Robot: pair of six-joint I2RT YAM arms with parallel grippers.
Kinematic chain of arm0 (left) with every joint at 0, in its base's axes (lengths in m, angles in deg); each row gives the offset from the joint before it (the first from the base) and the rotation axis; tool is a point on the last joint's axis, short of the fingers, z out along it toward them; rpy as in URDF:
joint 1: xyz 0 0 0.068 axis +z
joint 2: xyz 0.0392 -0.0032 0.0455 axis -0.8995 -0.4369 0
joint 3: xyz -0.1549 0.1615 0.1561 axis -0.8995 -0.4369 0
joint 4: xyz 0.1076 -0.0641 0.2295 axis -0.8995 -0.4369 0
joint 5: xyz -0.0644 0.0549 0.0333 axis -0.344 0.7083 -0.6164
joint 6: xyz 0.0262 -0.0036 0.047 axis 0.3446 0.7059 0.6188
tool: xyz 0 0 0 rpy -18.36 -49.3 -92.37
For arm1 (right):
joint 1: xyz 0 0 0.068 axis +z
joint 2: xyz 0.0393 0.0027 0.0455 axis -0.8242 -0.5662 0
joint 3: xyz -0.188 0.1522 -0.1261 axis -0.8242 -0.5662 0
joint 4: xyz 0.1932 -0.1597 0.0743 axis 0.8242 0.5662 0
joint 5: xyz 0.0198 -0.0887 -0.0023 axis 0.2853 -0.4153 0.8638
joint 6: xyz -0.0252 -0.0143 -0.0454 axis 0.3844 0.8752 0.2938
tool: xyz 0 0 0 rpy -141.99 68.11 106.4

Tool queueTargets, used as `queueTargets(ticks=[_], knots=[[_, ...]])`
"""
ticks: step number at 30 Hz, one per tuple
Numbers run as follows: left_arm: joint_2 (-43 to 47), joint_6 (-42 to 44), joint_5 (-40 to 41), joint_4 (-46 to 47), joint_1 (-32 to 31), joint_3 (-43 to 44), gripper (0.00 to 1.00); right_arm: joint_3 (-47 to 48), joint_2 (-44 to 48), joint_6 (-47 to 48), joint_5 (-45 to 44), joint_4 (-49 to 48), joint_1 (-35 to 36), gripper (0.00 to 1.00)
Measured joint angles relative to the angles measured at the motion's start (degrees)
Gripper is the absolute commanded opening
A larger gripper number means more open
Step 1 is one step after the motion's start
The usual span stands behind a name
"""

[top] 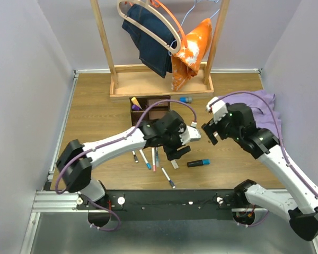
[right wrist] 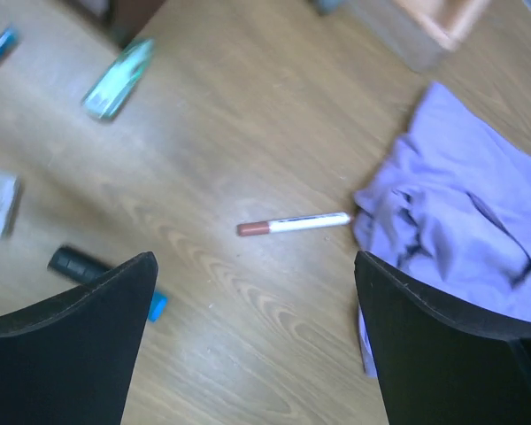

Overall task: Sort the stationery into containers
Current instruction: Pick up the pen from the center of the board.

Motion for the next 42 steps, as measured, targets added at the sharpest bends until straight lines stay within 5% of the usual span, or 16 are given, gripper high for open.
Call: queueTargets(ticks=[10, 20, 29, 42], knots=[[-19.5, -2.8, 3.6, 4.5, -8.5, 12.6, 0.70, 2.0, 5.2, -8.4, -2.4, -2.5, -13.0, 1.00], [-26.4, -5.0, 6.8, 6.5, -12.3, 16.0, 0.65, 2.0, 12.5, -12.1, -6.9, -2.3, -15.3, 1.00], [-31.2, -5.3, 8.5, 6.8, -13.9, 19.7, 0.52, 2.0, 13.1, -14.0, -9.2, -2.5, -16.2, 1.00], [-34.1, -5.3, 8.5, 7.0, -13.8, 19.8, 0.45, 0.9, 13.8, -15.1, -9.2, -2.6, -17.9, 1.00]])
